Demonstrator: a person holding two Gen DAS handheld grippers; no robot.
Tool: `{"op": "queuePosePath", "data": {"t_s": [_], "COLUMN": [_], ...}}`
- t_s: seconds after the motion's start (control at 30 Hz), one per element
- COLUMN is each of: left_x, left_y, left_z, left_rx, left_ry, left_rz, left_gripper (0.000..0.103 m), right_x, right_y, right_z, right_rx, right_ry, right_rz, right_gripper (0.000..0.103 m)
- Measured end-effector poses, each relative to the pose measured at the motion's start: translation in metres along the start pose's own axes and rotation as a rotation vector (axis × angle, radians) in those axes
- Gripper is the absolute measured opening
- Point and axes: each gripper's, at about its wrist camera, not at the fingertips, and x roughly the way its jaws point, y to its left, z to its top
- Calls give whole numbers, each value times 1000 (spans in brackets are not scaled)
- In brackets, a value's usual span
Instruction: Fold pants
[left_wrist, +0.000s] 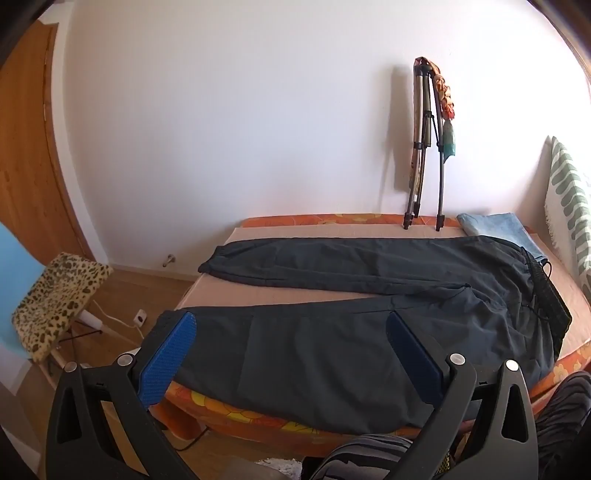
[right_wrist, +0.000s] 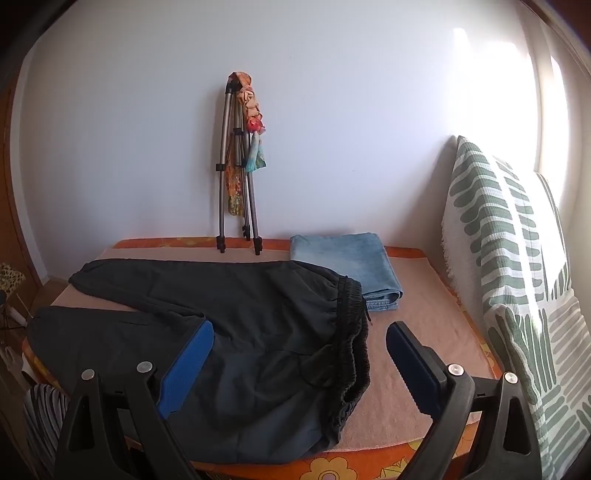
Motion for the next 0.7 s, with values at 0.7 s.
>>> {"op": "queuePosePath", "data": {"t_s": [0.7], "left_x": [-5], "left_y": [1], "left_z": [1], "left_rx": [-13], "left_ry": [-21], "left_rz": [-1], "left_gripper": [102], "right_x": [-1], "right_y": [0], "right_z": [2], "right_rx": [10], "right_ry": [-1], "right_rz": [11], "right_gripper": [96]}}
